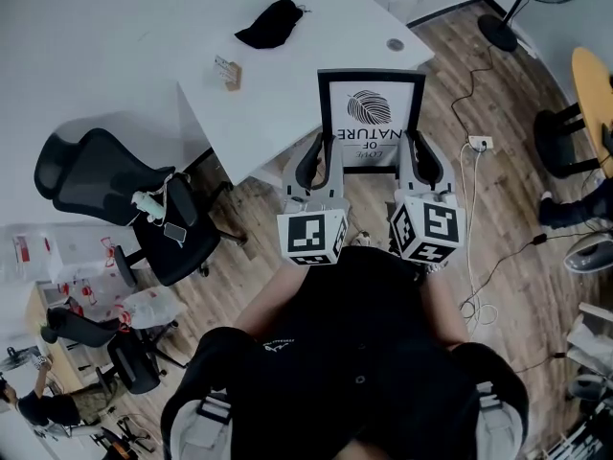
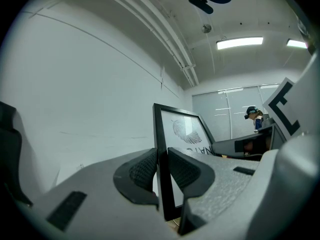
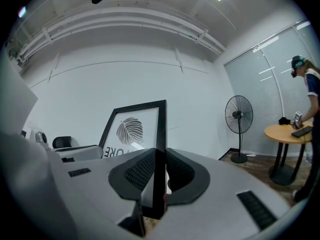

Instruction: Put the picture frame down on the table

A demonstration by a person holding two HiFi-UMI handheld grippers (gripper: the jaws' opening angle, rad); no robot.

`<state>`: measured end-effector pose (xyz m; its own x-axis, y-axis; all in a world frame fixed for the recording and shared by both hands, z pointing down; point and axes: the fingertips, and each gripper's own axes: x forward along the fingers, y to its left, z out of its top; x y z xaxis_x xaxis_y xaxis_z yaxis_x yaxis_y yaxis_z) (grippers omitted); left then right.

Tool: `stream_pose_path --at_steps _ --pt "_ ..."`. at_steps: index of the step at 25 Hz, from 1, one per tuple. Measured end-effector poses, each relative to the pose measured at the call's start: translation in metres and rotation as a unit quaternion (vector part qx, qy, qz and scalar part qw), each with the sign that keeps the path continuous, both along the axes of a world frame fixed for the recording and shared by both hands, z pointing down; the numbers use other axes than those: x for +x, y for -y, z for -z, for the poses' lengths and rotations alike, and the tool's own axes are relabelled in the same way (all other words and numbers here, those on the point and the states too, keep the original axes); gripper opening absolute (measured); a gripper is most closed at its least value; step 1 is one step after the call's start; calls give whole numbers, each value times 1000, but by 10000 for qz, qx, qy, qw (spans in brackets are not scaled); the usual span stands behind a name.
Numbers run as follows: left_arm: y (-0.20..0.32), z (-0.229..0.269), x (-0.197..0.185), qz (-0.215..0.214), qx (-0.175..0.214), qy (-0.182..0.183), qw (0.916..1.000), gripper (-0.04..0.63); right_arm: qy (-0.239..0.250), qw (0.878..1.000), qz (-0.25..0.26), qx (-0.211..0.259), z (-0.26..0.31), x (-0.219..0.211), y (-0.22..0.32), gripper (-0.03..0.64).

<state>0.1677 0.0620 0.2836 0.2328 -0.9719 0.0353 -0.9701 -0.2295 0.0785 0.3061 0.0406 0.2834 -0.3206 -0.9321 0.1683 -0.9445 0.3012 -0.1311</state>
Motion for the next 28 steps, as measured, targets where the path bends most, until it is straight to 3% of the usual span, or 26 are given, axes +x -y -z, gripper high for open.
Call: stream_pose_path --at_steps 8,21,28 --pt "43 -12 8 -357 -77 -71 9993 72 -99 9992 -376 -73 -10 9 32 66" --pt "170 -14 21 -1006 -149 -200 9946 72 -257 9941 -1034 -181 -9 22 139 66" --pt "237 -20 11 -1260 -204 -233 9916 72 -325 9909 -1283 -245 -12 10 199 66"
